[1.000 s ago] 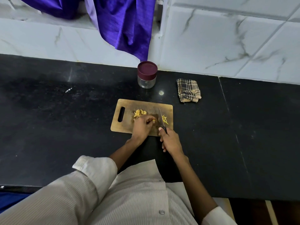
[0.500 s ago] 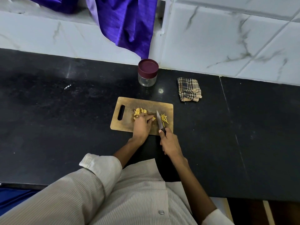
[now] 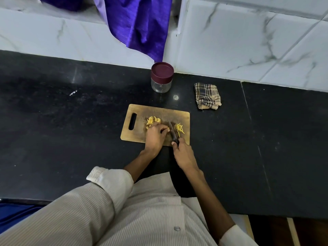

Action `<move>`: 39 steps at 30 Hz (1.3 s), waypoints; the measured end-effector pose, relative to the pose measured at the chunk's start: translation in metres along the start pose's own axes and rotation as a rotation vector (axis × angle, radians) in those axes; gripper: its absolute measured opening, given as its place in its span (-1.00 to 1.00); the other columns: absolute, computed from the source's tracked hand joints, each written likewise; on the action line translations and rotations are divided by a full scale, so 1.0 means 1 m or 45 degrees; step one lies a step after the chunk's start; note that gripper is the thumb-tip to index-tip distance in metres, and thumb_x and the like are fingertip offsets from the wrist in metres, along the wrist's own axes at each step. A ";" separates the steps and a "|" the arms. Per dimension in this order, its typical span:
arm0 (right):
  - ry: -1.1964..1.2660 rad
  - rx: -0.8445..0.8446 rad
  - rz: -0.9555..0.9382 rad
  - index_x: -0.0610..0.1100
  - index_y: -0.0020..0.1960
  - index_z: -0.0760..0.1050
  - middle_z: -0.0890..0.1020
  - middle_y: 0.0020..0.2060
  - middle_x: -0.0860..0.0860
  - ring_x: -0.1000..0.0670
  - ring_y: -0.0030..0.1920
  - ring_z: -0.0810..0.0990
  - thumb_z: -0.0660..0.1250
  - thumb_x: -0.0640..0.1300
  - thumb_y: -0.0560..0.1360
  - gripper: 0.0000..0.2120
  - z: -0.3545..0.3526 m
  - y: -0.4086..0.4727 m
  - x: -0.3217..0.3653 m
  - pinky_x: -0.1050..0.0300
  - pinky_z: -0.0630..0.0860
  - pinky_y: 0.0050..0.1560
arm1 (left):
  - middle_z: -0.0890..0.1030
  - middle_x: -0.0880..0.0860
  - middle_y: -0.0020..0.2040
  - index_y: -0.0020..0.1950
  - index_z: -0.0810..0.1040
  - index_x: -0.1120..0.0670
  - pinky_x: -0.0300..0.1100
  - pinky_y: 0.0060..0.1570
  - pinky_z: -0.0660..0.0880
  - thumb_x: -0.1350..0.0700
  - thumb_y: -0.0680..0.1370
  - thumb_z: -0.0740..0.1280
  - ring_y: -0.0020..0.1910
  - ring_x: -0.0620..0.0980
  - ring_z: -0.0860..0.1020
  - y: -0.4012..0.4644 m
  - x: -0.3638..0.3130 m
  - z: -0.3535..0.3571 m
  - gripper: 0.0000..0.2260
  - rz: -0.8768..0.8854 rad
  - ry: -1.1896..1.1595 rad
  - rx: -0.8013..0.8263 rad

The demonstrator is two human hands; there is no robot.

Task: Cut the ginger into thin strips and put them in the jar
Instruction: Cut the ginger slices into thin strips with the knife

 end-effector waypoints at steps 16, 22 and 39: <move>-0.180 -0.028 0.041 -0.20 0.29 0.37 0.60 0.11 -0.19 -0.22 0.14 0.58 0.07 -0.04 0.69 -0.71 0.005 0.000 0.006 -0.07 0.47 0.06 | 0.60 0.11 0.00 -0.02 0.65 0.20 -0.17 -0.02 0.48 0.19 0.53 0.37 -0.10 -0.01 0.56 -0.006 -0.001 0.001 -0.89 0.069 0.016 -0.045; -0.221 -0.023 0.066 -0.22 0.26 0.38 0.59 0.12 -0.22 -0.23 0.13 0.58 0.06 -0.05 0.69 -0.71 0.009 0.001 0.007 -0.06 0.47 0.02 | 0.60 0.10 0.00 -0.01 0.66 0.20 -0.16 -0.03 0.51 0.20 0.54 0.36 -0.10 0.00 0.58 -0.005 0.001 0.003 -0.89 0.085 0.006 -0.027; -0.111 -0.003 0.062 -0.19 0.21 0.43 0.60 0.04 -0.18 -0.19 0.04 0.60 0.09 -0.01 0.69 -0.71 0.002 -0.002 0.006 -0.15 0.54 0.07 | 0.65 0.06 -0.05 0.01 0.66 0.18 -0.33 -0.09 0.41 0.21 0.53 0.37 -0.14 -0.12 0.53 0.006 -0.003 -0.002 -0.89 -0.051 -0.069 0.035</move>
Point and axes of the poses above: each hand's wrist, its own y-axis towards the middle knuckle, its own z-axis out of the palm, x = y × z, the point moved 1 cm from there along y, towards the middle knuckle
